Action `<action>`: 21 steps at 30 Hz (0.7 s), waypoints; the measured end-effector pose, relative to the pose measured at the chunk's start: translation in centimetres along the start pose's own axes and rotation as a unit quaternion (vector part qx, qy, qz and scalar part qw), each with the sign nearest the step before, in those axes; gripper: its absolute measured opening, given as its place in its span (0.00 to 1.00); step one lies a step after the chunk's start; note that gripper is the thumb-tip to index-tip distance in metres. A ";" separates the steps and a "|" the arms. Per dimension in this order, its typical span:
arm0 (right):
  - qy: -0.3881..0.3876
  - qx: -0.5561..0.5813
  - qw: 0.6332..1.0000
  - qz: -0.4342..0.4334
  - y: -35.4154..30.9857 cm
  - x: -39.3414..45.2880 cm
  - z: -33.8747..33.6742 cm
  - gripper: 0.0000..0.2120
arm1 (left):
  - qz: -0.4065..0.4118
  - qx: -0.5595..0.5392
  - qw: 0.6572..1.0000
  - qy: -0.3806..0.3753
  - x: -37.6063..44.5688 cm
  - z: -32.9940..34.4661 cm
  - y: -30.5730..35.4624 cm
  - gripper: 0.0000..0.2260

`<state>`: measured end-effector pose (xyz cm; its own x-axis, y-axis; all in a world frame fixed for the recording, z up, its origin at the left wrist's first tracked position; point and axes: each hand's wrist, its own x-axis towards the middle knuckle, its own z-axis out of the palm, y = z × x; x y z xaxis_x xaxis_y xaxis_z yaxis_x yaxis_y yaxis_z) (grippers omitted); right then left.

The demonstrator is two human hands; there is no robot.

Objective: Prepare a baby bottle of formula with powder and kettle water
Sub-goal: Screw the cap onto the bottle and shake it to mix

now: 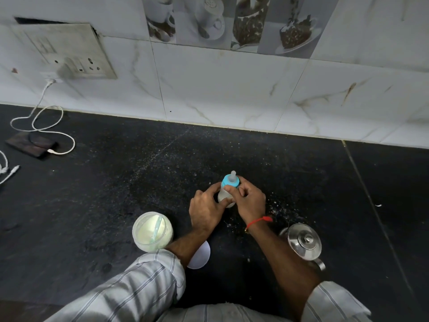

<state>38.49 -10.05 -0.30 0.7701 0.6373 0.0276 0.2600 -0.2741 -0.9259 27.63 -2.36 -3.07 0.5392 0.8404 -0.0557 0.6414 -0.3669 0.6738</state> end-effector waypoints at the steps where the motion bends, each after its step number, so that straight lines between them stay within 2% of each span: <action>1: 0.005 0.002 1.000 -0.001 0.1 0.0 0.0 0.19 | 0.001 0.005 1.000 -0.002 0.1 0.0 -0.1 0.29; 4: -0.039 0.004 0.999 0.009 -0.1 0.6 -0.3 0.17 | 0.009 0.006 1.000 -0.009 0.2 -0.1 -0.5 0.31; 9: -0.169 -0.025 0.985 0.012 0.7 1.3 -1.0 0.29 | 0.029 -0.041 0.998 -0.030 0.0 0.1 -0.7 0.27; 11: -0.195 -0.065 0.979 -0.002 0.8 1.5 -1.2 0.26 | 0.043 -0.064 0.996 -0.053 0.0 -0.1 -0.7 0.26; 13: -0.165 -0.046 0.985 0.001 -0.2 1.5 -1.7 0.21 | 0.048 -0.100 0.991 -0.070 -0.2 -0.6 0.1 0.31; 15: -0.064 0.084 0.994 0.023 -1.9 1.6 -2.9 0.18 | 0.057 -0.158 0.985 -0.048 -1.2 -2.1 1.9 0.39; 17: 0.067 0.275 0.959 0.025 -4.7 1.4 -5.0 0.09 | 0.070 -0.224 0.972 0.010 -3.2 -4.7 3.9 0.41; 18: 0.099 0.344 0.933 0.020 -6.1 1.0 -6.0 0.06 | 0.080 -0.257 0.962 0.040 -4.4 -5.9 4.4 0.39; 19: 0.096 0.374 0.922 0.013 -7.3 0.4 -6.8 0.08 | 0.091 -0.289 0.951 0.063 -5.7 -7.0 4.6 0.36; 21: 0.026 0.350 0.937 -0.005 -9.5 -0.8 -8.0 0.22 | 0.099 -0.336 0.934 0.072 -8.2 -8.9 4.3 0.30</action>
<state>40.07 -13.65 11.50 0.8020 0.5960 0.0390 -0.1634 0.2819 -0.9454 21.14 -7.27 6.84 0.5007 0.8453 0.1861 0.0240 -0.2285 0.9732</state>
